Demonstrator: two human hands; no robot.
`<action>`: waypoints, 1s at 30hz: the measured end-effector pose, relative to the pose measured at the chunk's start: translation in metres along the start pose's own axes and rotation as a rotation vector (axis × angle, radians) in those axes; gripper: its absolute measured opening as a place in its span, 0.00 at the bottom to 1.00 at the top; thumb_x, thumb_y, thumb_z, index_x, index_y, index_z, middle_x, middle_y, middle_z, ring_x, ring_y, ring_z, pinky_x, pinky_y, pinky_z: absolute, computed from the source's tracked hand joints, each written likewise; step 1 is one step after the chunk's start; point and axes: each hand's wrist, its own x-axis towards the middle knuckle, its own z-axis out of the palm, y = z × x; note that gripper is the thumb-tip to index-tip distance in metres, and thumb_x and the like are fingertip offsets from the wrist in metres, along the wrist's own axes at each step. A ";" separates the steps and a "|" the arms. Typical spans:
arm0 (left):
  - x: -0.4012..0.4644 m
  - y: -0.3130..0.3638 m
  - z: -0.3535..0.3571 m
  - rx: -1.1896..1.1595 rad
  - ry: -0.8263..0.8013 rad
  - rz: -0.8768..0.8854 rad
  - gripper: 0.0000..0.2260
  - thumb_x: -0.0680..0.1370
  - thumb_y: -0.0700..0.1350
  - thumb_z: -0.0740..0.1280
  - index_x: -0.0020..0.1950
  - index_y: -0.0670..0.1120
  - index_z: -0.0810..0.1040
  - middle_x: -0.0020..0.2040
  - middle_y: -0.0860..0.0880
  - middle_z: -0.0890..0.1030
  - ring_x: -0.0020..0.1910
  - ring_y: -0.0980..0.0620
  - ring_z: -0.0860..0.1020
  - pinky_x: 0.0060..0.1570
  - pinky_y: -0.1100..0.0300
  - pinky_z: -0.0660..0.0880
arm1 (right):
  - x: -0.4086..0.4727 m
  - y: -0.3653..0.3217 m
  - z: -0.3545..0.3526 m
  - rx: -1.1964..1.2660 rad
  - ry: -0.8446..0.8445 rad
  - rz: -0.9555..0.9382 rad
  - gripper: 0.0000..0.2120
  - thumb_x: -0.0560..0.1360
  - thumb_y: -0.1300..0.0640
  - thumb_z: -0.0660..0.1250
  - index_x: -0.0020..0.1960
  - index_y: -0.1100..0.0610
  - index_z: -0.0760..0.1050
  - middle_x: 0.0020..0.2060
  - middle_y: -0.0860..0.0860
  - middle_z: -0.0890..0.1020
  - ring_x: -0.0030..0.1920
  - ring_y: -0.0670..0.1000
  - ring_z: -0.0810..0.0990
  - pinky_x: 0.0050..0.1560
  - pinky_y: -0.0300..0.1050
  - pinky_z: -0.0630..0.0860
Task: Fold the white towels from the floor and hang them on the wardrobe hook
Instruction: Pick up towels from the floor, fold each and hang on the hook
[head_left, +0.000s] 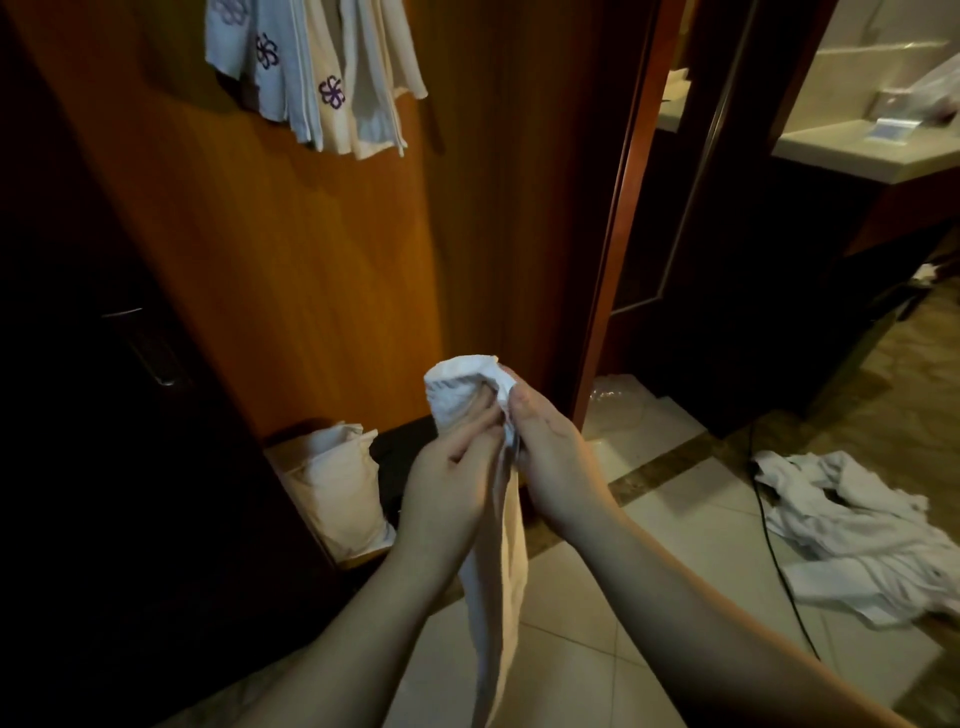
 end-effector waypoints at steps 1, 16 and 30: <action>-0.001 -0.001 0.000 0.099 -0.006 0.059 0.14 0.84 0.45 0.62 0.67 0.57 0.77 0.69 0.57 0.77 0.69 0.59 0.74 0.66 0.67 0.70 | 0.000 0.000 -0.001 -0.009 -0.012 -0.010 0.17 0.79 0.32 0.53 0.66 0.27 0.68 0.65 0.35 0.78 0.66 0.36 0.75 0.66 0.38 0.72; 0.035 0.011 -0.062 0.472 0.091 0.393 0.13 0.78 0.58 0.66 0.61 0.68 0.72 0.57 0.73 0.70 0.61 0.65 0.68 0.49 0.69 0.70 | 0.026 -0.027 -0.051 -0.292 0.148 -0.121 0.23 0.72 0.27 0.58 0.48 0.43 0.78 0.39 0.49 0.83 0.37 0.44 0.81 0.38 0.42 0.77; 0.056 0.052 -0.107 1.025 0.111 0.806 0.09 0.78 0.47 0.65 0.56 0.48 0.80 0.47 0.54 0.75 0.52 0.48 0.73 0.53 0.49 0.65 | 0.029 -0.041 -0.102 -0.298 0.250 -0.190 0.21 0.70 0.22 0.61 0.50 0.35 0.80 0.44 0.41 0.86 0.44 0.42 0.84 0.44 0.43 0.77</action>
